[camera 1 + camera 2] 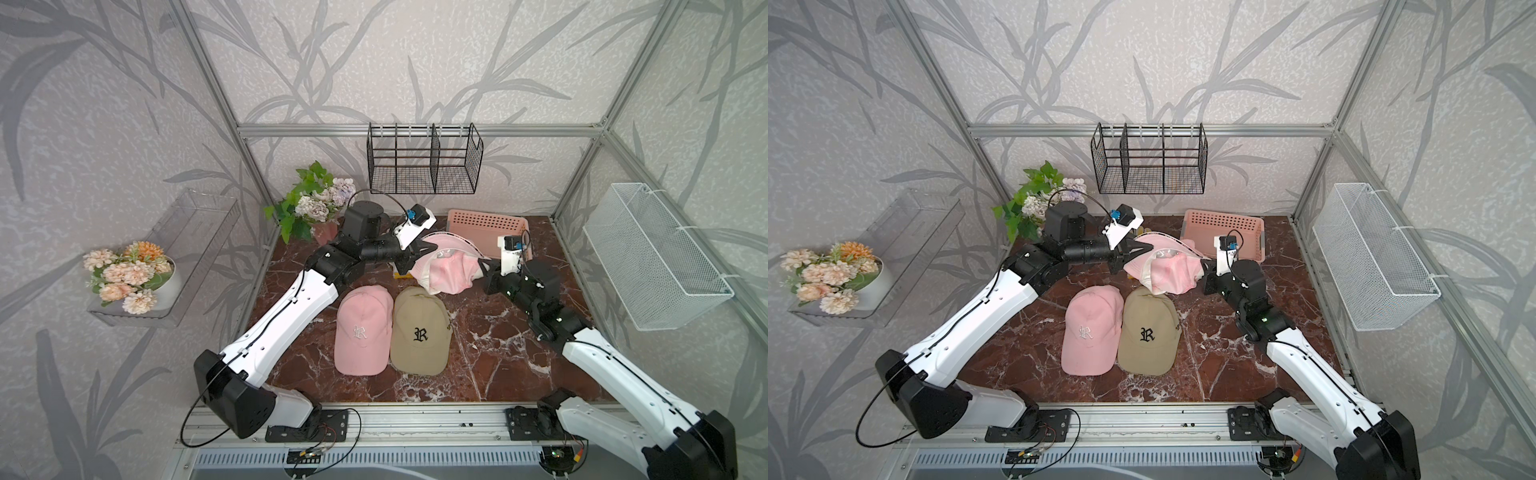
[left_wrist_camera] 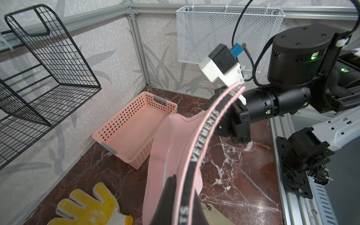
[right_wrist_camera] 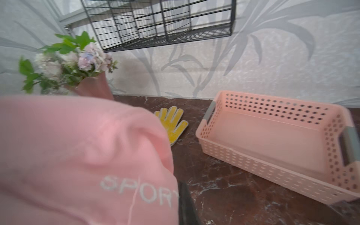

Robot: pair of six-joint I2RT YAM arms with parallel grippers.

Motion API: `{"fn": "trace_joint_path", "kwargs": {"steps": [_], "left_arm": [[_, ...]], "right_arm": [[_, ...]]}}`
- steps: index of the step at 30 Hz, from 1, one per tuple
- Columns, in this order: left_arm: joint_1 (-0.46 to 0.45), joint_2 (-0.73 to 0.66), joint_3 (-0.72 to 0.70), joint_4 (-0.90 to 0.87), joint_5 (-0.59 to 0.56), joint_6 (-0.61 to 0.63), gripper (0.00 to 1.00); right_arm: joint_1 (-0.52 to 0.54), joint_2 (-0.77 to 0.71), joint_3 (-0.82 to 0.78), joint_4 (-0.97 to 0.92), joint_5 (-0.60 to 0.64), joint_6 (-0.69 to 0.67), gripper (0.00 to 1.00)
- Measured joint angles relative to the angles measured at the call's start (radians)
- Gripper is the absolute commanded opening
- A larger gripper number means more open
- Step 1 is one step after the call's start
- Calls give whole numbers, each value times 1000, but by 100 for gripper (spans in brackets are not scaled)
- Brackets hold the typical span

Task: Turn the baseball cap inside out
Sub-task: Turn over the baseball cap.

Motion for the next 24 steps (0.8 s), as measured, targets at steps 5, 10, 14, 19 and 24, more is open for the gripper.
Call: {"fn": "trace_joint_path", "kwargs": {"steps": [5,10,14,19,24], "left_arm": [[1,33,12,-10,7,-47,0],[8,40,11,-19,7,-85,0],[16,42,11,-21,6,-107,0],[28,42,11,-12,0,-145,0],[38,42,-11,51,-31,-212,0]], "right_arm": [[14,89,33,-9,97,27,12],[6,168,37,-19,144,67,19],[-16,207,40,-27,152,97,22],[-39,235,47,-42,144,131,24],[-49,275,102,-97,127,165,21]]}}
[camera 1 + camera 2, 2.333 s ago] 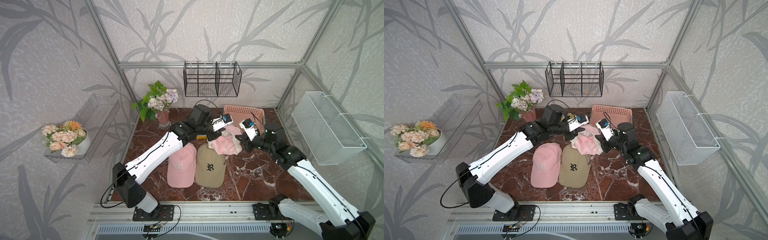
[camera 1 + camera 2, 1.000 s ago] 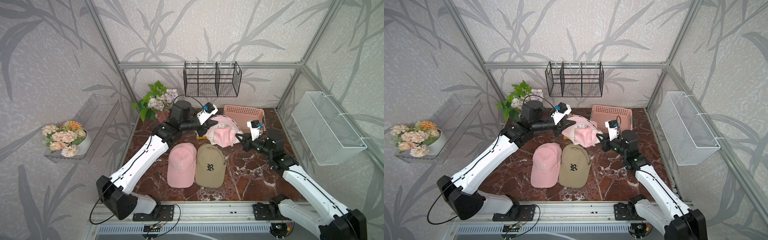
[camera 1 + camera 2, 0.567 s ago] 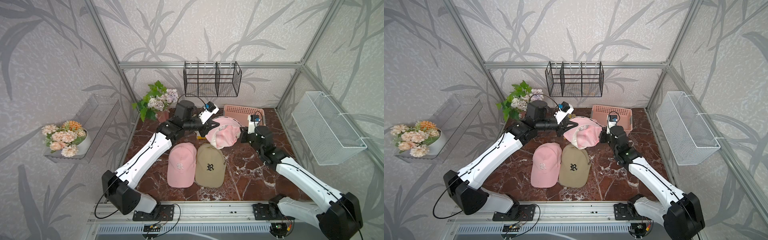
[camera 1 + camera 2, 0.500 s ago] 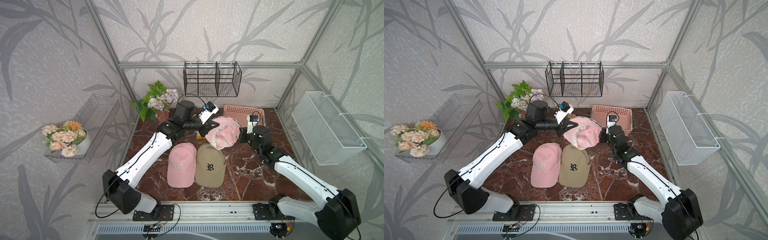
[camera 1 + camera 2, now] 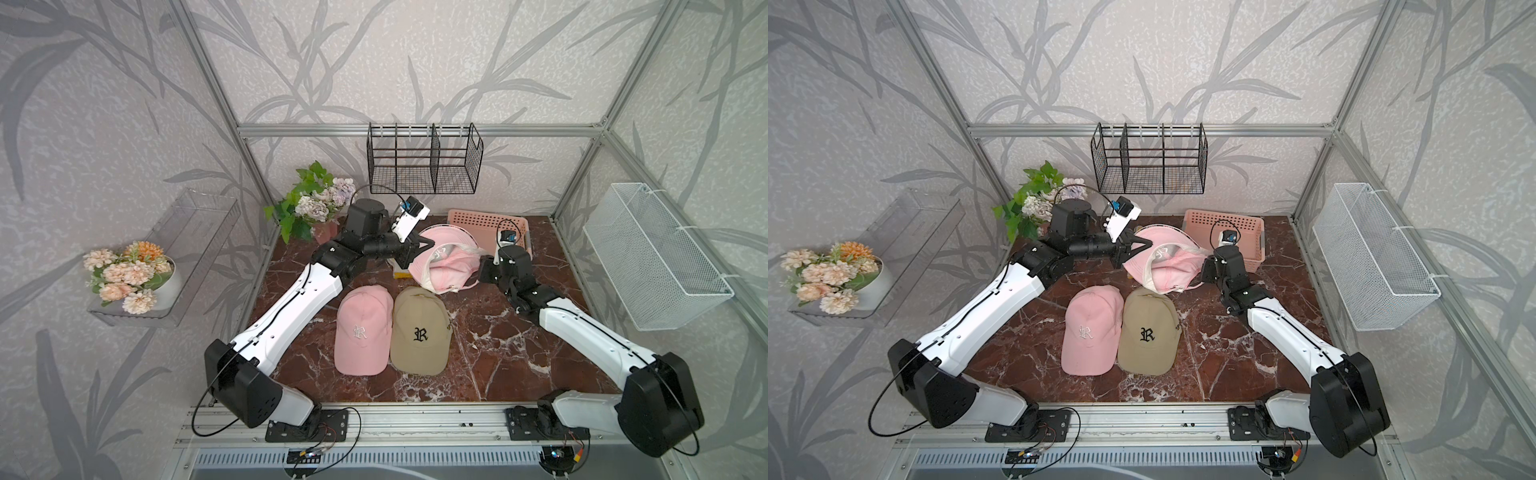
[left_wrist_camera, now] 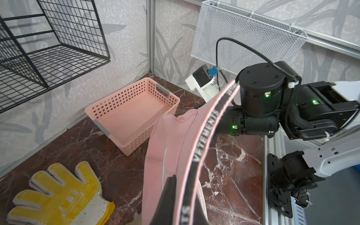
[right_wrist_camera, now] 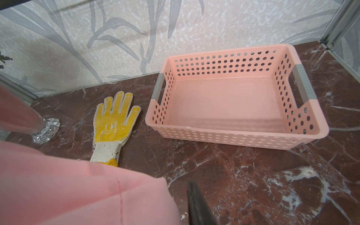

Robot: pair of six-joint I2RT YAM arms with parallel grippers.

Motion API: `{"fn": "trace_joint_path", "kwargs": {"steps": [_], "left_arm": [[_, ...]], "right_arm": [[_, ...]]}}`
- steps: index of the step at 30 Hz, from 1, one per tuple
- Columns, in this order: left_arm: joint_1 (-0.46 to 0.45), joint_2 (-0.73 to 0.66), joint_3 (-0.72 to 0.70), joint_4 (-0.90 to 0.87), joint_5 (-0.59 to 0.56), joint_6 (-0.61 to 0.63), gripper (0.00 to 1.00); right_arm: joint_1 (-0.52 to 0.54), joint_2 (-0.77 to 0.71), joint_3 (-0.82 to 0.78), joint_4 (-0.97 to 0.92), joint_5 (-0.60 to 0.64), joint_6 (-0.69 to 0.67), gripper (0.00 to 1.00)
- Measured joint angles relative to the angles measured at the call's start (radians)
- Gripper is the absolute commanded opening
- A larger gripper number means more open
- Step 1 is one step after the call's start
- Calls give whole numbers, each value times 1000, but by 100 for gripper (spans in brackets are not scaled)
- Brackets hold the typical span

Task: Turn the baseball cap inside out
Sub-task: Turn over the baseball cap.

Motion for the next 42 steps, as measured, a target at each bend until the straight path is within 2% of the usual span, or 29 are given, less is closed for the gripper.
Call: {"fn": "trace_joint_path", "kwargs": {"steps": [5,10,18,25,27,34,38,42], "left_arm": [[2,-16,-93,135,-85,-97,0],[-2,-46,-206,268,-210,-191,0],[-4,-53,-253,384,-262,-242,0],[-4,-53,-266,408,-286,-243,0],[-5,-53,-276,419,-291,-242,0],[-4,-54,-277,465,-270,-251,0],[-4,-54,-246,454,-274,-296,0],[-4,-55,-215,434,-307,-397,0]], "right_arm": [[-8,32,43,-87,-60,14,15],[-13,50,97,-202,-138,18,3],[-16,84,199,-325,-226,19,10],[-36,84,221,-377,-307,47,9],[-50,84,242,-412,-316,60,13],[-69,55,233,-428,-369,16,48],[-70,-66,145,-360,-364,-66,58],[-70,-237,39,-238,-336,-174,61]]}}
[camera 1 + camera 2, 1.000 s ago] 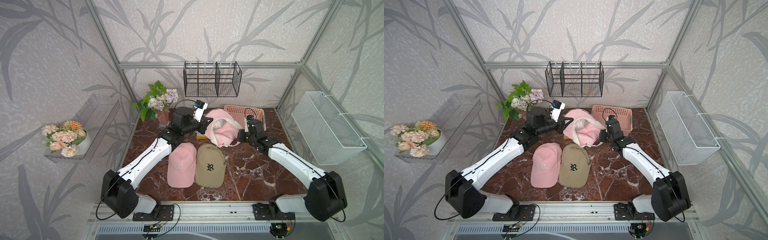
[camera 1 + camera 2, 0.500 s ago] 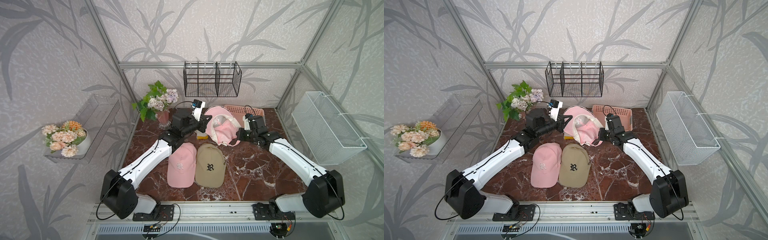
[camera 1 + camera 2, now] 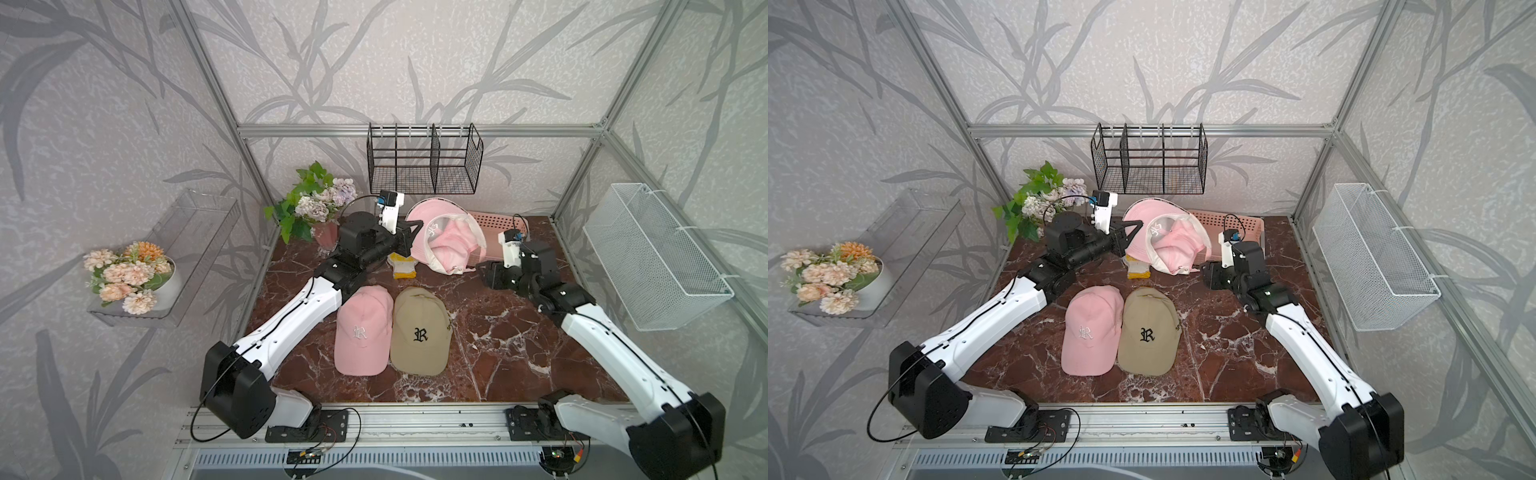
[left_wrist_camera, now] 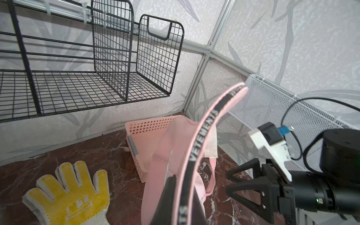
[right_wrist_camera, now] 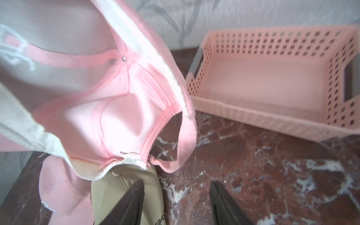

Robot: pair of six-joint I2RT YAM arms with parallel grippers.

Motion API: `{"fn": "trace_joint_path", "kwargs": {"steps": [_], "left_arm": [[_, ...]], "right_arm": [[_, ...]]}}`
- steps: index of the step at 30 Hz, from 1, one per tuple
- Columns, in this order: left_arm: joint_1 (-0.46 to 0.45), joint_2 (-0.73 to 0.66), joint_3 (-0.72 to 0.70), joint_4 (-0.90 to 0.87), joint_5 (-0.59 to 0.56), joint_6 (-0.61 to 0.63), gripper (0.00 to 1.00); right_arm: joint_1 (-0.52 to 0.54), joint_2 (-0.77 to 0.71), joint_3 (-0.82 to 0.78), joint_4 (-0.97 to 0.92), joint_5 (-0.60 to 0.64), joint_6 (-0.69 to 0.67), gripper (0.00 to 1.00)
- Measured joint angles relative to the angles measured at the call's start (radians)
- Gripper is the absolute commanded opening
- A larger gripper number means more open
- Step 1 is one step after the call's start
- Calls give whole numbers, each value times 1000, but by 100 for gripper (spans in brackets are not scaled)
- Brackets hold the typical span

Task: Turn the baseball cap inside out
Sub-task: Turn over the baseball cap.

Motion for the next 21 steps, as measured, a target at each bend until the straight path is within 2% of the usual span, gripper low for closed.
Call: {"fn": "trace_joint_path", "kwargs": {"steps": [6,11,14,16,21], "left_arm": [[-3,2,3,-5,-28,-236,0],[-9,4,3,-7,-55,-412,0],[-9,5,7,-14,-58,-467,0],[-10,7,11,-19,-57,-486,0],[-10,9,11,-43,-52,-507,0]], "right_arm": [[54,-102,-76,140,-4,-178,62],[266,-134,-198,305,50,-417,61],[374,-127,-263,425,127,-564,53],[409,-117,-290,502,182,-639,51],[421,-103,-306,634,270,-762,50]]}}
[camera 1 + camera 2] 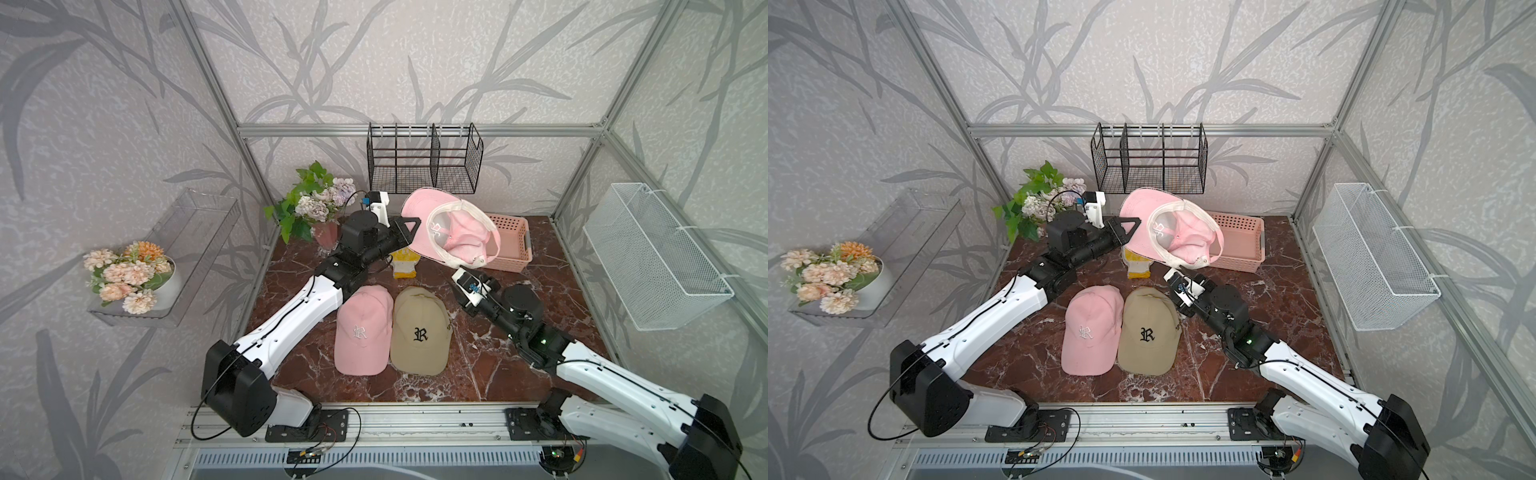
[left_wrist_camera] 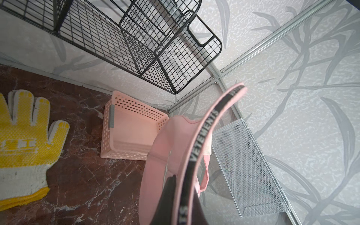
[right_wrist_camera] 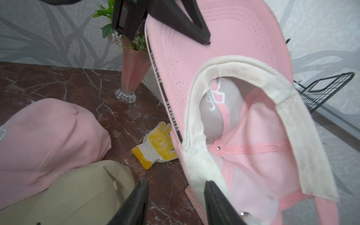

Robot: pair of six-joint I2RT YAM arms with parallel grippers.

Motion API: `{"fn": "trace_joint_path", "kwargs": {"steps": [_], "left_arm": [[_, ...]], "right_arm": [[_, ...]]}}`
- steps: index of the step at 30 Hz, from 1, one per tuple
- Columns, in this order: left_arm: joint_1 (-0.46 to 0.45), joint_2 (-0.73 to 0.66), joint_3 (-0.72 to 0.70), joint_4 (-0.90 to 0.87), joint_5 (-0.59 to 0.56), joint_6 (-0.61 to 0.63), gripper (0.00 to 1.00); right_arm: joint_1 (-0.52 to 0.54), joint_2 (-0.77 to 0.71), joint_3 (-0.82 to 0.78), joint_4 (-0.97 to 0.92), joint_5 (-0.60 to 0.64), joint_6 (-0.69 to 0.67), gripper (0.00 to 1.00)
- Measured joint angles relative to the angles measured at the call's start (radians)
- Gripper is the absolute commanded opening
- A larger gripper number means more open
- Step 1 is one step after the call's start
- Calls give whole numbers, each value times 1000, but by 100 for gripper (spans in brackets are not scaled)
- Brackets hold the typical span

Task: Turn the baseball cap inside out
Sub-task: Turn over the baseball cap.

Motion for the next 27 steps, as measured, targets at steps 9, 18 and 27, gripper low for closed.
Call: {"fn": "trace_joint_path", "kwargs": {"steps": [9,18,27], "left_arm": [[-1,0,0,-11,4,-10,0],[-1,0,2,-16,14,-18,0],[-1,0,2,-16,51,-31,0]], "right_arm": [[0,20,0,51,31,-90,49],[0,44,0,34,32,-119,45],[0,168,22,53,80,-164,26]]}}
